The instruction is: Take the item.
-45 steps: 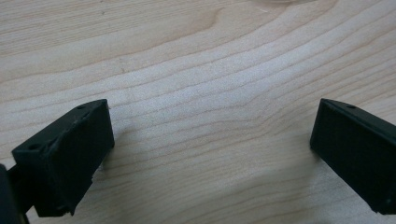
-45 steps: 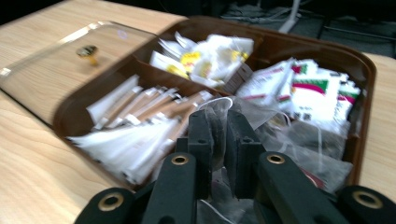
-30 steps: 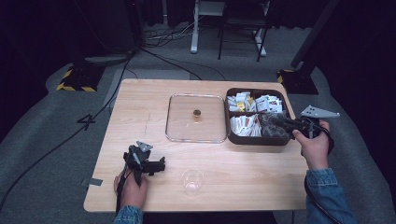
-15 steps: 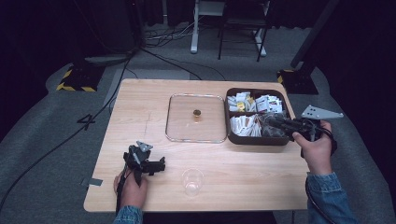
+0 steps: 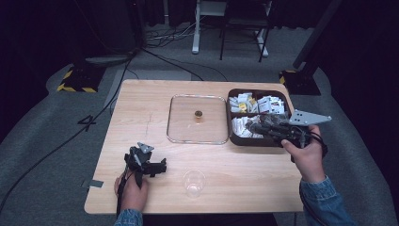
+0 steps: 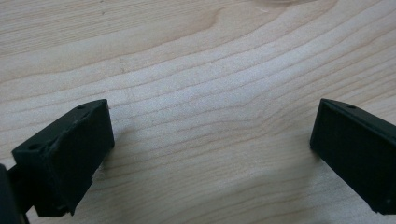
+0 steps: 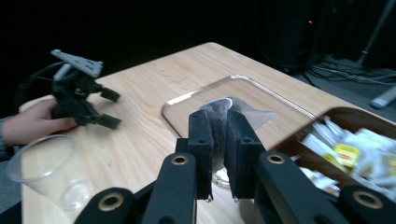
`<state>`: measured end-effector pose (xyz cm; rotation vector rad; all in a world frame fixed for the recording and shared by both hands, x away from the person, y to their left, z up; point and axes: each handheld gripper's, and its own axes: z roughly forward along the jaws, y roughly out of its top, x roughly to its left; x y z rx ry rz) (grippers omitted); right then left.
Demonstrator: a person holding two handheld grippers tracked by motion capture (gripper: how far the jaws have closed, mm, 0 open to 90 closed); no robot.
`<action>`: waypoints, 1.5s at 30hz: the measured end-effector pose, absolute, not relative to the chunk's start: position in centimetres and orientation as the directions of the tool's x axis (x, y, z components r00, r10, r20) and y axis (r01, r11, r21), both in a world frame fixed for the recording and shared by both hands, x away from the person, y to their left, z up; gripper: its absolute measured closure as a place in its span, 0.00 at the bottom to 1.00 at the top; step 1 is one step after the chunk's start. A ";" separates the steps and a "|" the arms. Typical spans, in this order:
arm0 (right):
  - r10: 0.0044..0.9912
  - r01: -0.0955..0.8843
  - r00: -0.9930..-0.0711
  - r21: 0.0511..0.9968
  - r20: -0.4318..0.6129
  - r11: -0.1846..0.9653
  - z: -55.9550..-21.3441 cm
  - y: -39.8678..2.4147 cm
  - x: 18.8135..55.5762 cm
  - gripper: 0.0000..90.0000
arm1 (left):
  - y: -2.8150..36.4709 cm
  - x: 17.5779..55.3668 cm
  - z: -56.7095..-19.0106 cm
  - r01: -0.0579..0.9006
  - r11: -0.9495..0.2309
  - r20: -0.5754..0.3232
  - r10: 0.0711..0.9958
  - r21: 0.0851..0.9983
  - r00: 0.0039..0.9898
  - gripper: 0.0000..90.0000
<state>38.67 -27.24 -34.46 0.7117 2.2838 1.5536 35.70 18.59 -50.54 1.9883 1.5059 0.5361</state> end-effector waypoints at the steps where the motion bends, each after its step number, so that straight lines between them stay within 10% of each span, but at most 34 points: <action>1: 0.540 0.234 -0.841 0.926 0.040 0.296 -34.4 -27.0 38.5 0.91 | 18.6 35.7 -50.5 0.725 -0.193 -0.028 0.959 0.661 0.281 0.00; 45: 0.216 0.122 -0.975 0.916 0.040 0.381 -34.9 -15.9 32.0 0.91 | 18.6 35.7 -50.5 0.725 -0.194 -0.028 0.959 0.661 0.282 0.00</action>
